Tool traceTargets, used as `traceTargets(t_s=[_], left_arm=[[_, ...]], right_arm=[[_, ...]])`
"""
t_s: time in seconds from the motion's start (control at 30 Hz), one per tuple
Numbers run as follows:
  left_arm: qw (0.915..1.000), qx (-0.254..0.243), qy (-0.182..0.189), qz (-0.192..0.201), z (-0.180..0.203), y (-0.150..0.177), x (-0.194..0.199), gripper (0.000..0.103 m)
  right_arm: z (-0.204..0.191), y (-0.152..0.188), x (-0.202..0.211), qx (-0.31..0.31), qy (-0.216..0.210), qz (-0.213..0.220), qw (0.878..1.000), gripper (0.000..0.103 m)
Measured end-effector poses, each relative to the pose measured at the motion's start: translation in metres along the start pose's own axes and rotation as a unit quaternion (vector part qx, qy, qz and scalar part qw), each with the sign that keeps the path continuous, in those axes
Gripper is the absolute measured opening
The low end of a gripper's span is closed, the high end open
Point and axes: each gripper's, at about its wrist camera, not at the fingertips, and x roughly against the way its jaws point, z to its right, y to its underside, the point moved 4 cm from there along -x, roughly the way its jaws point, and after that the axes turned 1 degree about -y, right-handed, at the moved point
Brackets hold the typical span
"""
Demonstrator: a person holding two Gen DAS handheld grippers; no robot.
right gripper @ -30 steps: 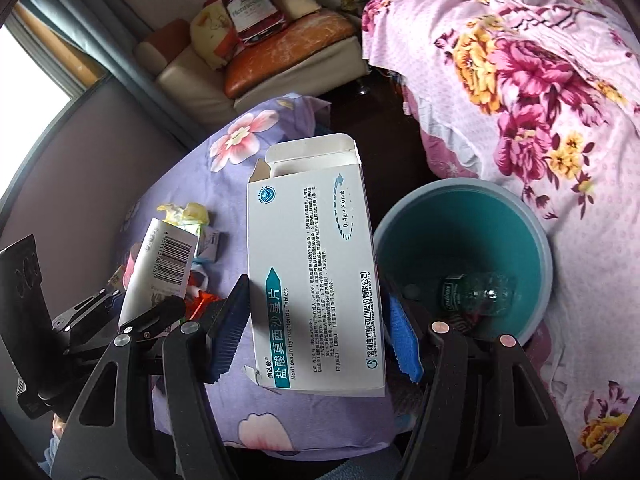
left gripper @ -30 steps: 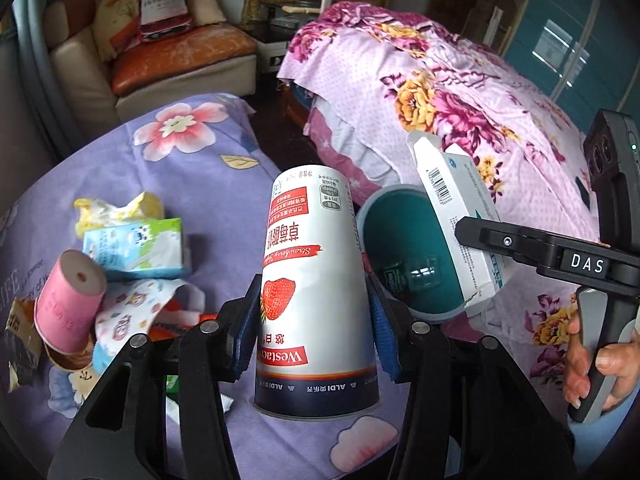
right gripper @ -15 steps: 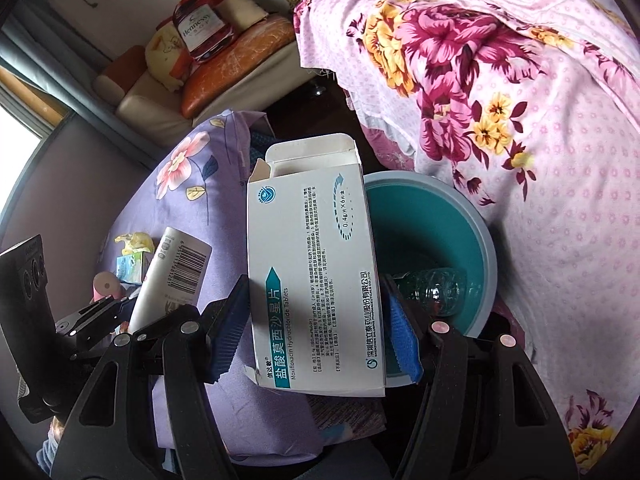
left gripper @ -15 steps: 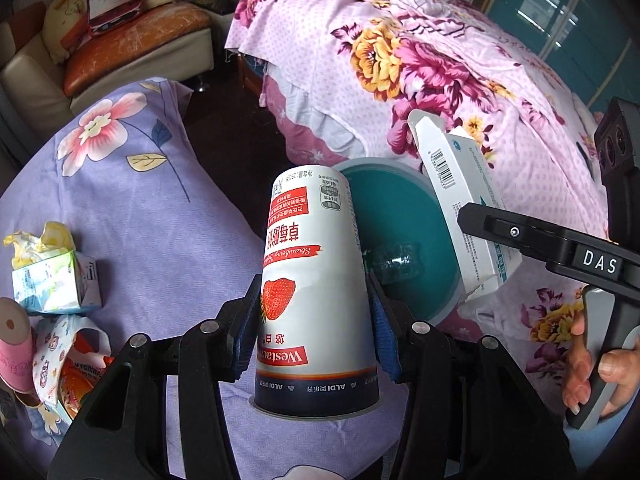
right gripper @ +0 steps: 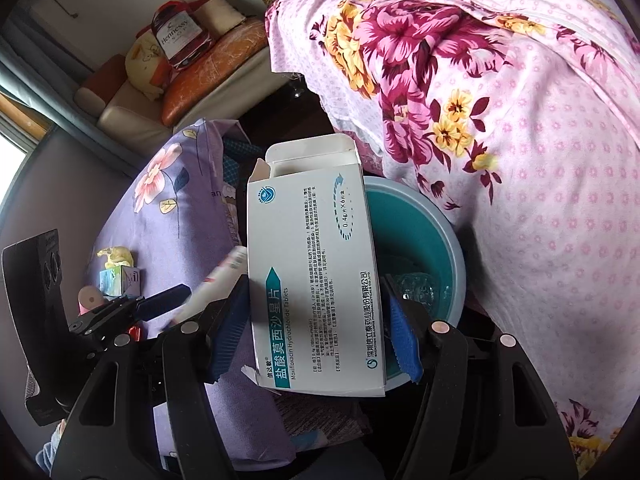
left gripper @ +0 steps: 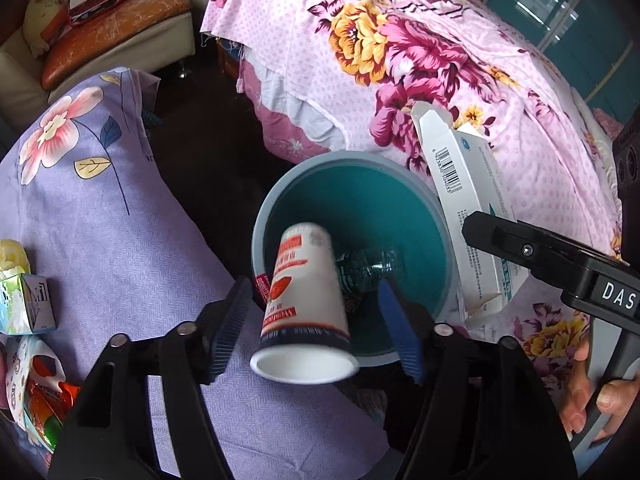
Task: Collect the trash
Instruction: 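Open the left tool over the bin dropping the cup while the right tool drops the box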
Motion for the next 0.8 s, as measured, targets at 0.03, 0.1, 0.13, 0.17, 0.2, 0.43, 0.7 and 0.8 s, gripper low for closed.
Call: traceTargets(t_s=[0.03, 0.1, 0.13, 0.17, 0.2, 0.43, 0.7, 0.8], left_arm=[[1.0000, 0.001, 0.000, 0.006, 0.000, -0.001, 0.001, 0.077], [1.0000, 0.003, -0.001, 0.007, -0.002, 0.000, 0.003, 0.078], [1.0000, 0.005, 0.000, 0.005, -0.003, 0.000, 0.002, 0.078], [1.0000, 0.009, 0.001, 0.003, -0.005, 0.001, 0.002, 0.078], [0.9999, 0.012, 0.002, 0.001, -0.008, 0.003, 0.002, 0.078], [0.9996, 0.027, 0.004, -0.005, -0.020, 0.012, 0.002, 0.079], [0.9992, 0.039, 0.005, 0.007, -0.029, 0.018, 0.015, 0.090], [0.9990, 0.042, 0.008, 0.012, -0.030, 0.019, 0.021, 0.090]], right_arm=[[0.001, 0.000, -0.001, 0.001, 0.001, -0.001, 1.000, 0.061], [0.002, 0.000, -0.002, 0.001, 0.003, -0.003, 1.000, 0.061], [0.002, 0.000, -0.003, 0.001, 0.003, -0.004, 1.000, 0.061], [0.002, 0.000, -0.003, 0.001, 0.004, -0.005, 1.000, 0.061], [0.001, -0.001, -0.005, 0.001, 0.004, -0.005, 1.000, 0.061], [-0.006, -0.001, -0.013, 0.005, 0.008, -0.014, 1.000, 0.061], [-0.012, 0.000, -0.019, 0.000, 0.021, -0.028, 0.999, 0.076], [-0.015, 0.002, -0.020, 0.000, 0.023, -0.032, 0.999, 0.076]])
